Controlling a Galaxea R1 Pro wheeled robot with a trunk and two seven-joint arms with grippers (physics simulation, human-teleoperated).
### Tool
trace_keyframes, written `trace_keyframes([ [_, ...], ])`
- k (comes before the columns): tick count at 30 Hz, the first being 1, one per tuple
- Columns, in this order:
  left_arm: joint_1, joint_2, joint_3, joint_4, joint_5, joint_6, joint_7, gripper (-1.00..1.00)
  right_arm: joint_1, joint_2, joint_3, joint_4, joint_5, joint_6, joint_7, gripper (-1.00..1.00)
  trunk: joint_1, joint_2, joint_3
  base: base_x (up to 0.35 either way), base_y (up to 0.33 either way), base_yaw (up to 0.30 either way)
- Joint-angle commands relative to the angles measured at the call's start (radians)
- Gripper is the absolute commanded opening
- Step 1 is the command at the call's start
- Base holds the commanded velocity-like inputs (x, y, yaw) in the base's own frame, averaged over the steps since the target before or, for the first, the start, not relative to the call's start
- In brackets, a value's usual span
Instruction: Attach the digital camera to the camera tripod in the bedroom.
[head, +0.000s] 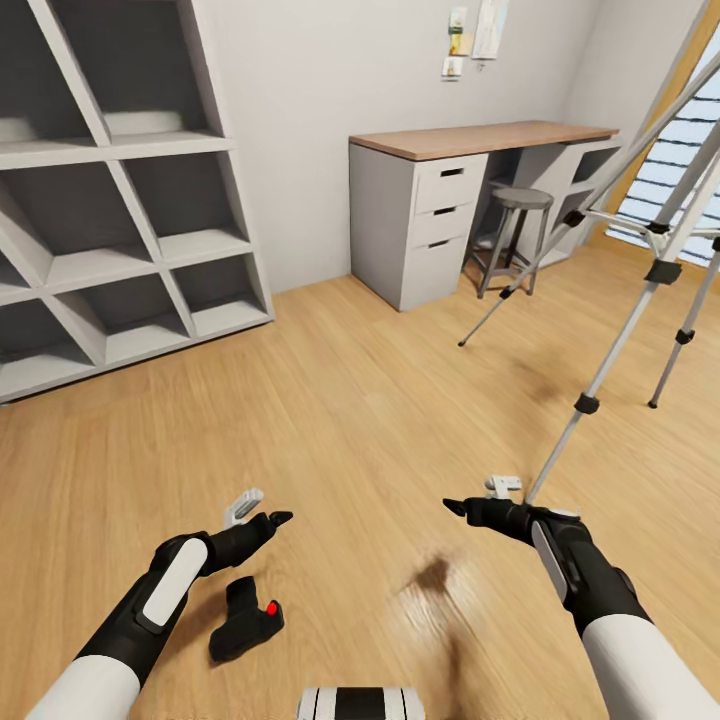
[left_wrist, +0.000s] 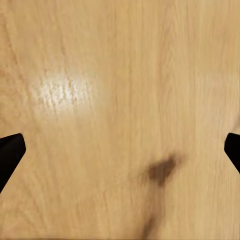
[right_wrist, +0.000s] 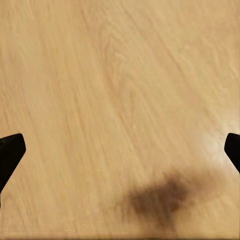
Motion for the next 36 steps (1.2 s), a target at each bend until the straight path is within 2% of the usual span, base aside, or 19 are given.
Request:
trace_keyframes([
  [1,0.0,0.001,-0.002,-0.001,0.005,0.002,0.003,1.0,0.0,0.0,-0.003,-0.001,-0.001,0.007,0.004,1.0,0.0,-0.001,-0.005,0.0,0.0,0.0],
  [18,0.0,-0.001,-0.013,-0.01,0.003,0.002,0.001,1.0,0.0,-0.003,-0.004,-0.001,0.003,0.009,0.006,1.0,0.008,-0.005,-0.07,0.0,0.0,0.0],
  [36,0.0,-0.001,-0.018,-0.03,0.003,0.012,0.0,1.0,0.0,-0.003,-0.004,-0.001,0.002,0.016,0.006,1.0,0.008,-0.005,-0.07,0.0,0.0,0.0],
])
